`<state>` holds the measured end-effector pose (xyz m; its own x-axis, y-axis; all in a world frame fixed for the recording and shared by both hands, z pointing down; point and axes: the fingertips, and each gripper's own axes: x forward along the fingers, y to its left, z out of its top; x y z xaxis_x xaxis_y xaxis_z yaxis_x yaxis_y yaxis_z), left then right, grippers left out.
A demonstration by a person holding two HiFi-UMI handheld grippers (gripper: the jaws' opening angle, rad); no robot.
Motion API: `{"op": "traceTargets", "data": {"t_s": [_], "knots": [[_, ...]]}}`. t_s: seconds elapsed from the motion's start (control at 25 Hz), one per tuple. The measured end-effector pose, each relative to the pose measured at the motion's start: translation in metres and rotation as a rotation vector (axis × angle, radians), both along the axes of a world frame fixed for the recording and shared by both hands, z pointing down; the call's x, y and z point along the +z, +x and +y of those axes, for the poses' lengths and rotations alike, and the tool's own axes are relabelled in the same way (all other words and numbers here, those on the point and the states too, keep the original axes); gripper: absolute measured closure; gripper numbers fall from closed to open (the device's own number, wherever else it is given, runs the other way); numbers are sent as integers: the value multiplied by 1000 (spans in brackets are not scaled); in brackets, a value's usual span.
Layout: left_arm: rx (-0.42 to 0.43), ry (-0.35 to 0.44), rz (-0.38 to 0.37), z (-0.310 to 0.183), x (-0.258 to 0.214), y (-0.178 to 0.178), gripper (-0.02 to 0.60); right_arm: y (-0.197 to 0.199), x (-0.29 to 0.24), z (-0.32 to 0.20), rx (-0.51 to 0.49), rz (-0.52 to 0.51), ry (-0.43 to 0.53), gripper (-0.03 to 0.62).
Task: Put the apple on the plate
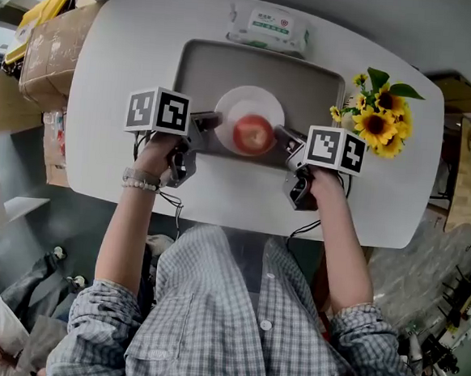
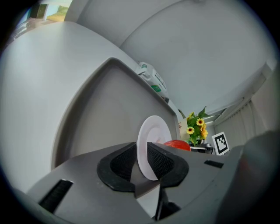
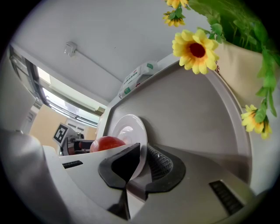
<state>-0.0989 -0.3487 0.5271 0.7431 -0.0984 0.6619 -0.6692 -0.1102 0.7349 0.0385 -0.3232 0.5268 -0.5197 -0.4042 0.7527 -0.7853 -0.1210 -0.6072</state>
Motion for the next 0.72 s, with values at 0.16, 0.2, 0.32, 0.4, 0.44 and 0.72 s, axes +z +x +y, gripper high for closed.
{"op": "traceTargets", "data": {"t_s": [0.16,0.2,0.32,0.4,0.44,0.72], "knots": [[-48,-6,39,-4,-4,-3,491,-1,-2,0,-5,-11,13,543],[-64,-10,52,-4,-5,-4,486,-1,-2,0,-5,-13,15,543],[-103,-14,67,-7,-4,-8,485,0,-3,-1,-5,-11,23,543],[-110,-13,68,-7,-4,-9,485,1,-4,-1,-11,-12,30,543],[-112,-13,68,-8,-4,-10,485,2,-5,-1,-13,-15,36,543],[-98,36,46,-9,-7,-13,485,15,-9,1,-30,35,77,543]]}}
